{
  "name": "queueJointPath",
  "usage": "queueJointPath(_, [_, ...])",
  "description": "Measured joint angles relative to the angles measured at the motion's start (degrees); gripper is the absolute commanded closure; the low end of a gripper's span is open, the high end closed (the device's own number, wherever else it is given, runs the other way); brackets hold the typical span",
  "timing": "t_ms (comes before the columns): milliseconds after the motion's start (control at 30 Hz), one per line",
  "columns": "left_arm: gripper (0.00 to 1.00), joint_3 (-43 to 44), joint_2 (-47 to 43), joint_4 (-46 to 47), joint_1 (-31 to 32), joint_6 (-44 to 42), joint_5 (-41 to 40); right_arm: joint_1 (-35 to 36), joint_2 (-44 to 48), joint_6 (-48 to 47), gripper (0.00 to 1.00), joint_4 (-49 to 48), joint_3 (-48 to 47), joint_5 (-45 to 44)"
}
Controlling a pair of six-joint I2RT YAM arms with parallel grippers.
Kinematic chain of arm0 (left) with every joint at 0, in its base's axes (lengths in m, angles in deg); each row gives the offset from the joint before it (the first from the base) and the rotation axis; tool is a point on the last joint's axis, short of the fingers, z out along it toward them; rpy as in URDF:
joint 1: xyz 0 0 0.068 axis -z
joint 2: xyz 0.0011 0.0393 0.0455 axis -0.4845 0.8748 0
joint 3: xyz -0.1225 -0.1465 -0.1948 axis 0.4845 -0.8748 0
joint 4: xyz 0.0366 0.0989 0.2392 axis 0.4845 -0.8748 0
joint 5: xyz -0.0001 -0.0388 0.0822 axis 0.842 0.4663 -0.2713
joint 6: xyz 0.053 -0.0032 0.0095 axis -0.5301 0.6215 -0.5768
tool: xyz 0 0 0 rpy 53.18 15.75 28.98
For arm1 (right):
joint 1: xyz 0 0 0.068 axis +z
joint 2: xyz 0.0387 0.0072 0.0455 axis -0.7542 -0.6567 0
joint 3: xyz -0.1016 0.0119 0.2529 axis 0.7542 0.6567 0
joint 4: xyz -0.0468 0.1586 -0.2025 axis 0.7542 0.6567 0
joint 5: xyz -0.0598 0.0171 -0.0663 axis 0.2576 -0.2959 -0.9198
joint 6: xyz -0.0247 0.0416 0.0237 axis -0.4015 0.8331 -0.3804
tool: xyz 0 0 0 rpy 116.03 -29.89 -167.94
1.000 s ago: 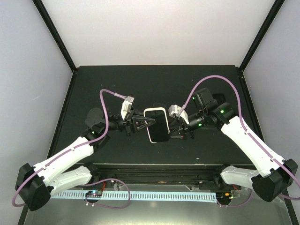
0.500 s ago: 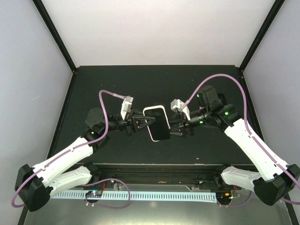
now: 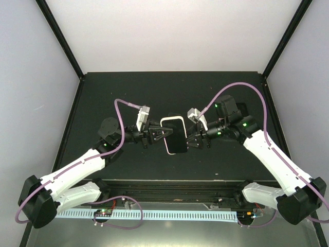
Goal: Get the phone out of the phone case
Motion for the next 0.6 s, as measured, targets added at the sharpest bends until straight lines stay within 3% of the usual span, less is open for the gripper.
queueJointPath(133, [0.97, 0.1, 0.0, -4.0, 0.3, -2.2, -2.0, -0.1, -0.2, -0.5, 0.98, -0.4, 1.6, 1.4])
queueJointPath(333, [0.43, 1.5, -0.2, -11.0, 1.3, -4.8, -6.6, -0.1, -0.1, -2.6, 0.99, 0.0, 1.8, 1.3])
queueJointPath(467, [0.26, 3.3, 0.0, -18.7, 1.8, -7.9, -12.5, -2.1, 0.5, -0.4, 0.99, -3.1, 3.6, 2.1])
queueJointPath(600, [0.16, 10.1, -1.6, -32.2, 1.8, -14.0, -22.8, -7.6, 0.8, 3.0, 0.99, -7.5, 7.7, 3.8])
